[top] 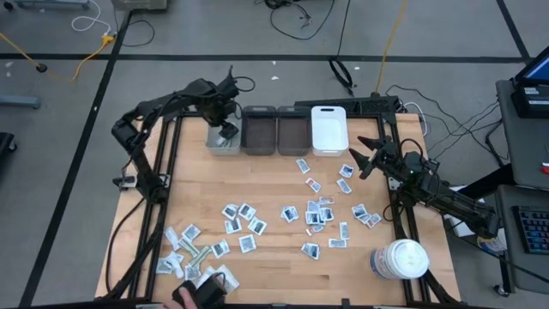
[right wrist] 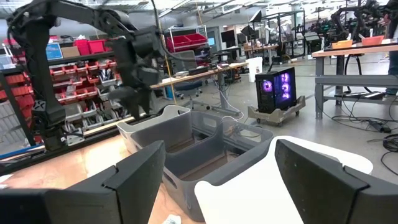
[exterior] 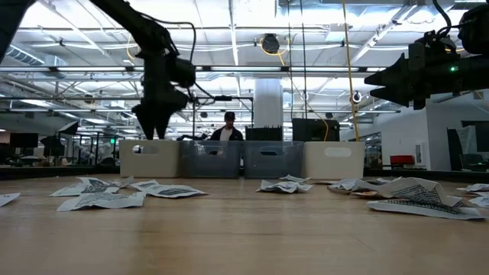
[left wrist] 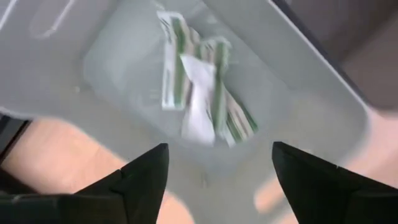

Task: Pick & Place First Aid Supplies
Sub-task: Put the bandage into the gray bin

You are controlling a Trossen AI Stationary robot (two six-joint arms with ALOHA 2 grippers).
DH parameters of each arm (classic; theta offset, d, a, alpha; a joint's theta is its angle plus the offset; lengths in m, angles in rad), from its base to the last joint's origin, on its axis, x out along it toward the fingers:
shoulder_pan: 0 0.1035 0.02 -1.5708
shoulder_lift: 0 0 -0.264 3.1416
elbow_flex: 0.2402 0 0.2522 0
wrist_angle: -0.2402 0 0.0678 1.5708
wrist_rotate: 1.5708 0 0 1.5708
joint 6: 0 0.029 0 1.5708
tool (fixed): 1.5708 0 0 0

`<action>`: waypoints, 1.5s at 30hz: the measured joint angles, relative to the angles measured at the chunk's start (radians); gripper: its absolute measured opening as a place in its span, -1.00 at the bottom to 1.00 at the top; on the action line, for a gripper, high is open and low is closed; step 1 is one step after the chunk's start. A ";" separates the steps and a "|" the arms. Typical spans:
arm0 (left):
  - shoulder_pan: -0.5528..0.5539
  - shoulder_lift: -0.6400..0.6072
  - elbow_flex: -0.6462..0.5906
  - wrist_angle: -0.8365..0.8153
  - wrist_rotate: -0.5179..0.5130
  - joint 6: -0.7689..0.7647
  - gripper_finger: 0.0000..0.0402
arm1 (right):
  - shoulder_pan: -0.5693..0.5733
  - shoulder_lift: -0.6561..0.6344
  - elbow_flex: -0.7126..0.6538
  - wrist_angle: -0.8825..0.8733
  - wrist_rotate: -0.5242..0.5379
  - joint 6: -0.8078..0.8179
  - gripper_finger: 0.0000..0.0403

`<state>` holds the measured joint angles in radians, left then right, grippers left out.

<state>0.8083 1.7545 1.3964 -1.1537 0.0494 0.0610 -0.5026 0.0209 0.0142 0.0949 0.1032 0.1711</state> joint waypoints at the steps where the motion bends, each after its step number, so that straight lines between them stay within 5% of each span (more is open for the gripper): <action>1: -0.002 -0.017 0.000 -0.023 0.005 0.020 0.47 | 0.000 0.000 0.000 0.000 0.000 0.000 0.48; 17: -0.145 -0.165 0.000 -0.125 -0.006 0.093 0.39 | 0.000 0.000 0.000 0.000 0.000 0.000 0.48; 28: -0.465 -0.139 0.000 -0.070 -0.007 0.075 0.40 | 0.000 0.000 0.000 0.000 0.000 0.000 0.48; 45: -1.112 -0.139 0.000 -0.018 0.004 -0.053 0.36 | 0.000 0.000 0.000 0.000 0.000 0.000 0.48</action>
<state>-0.3036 1.6157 1.3964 -1.1719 0.0536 0.0084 -0.5023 0.0208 0.0140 0.0952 0.1032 0.1711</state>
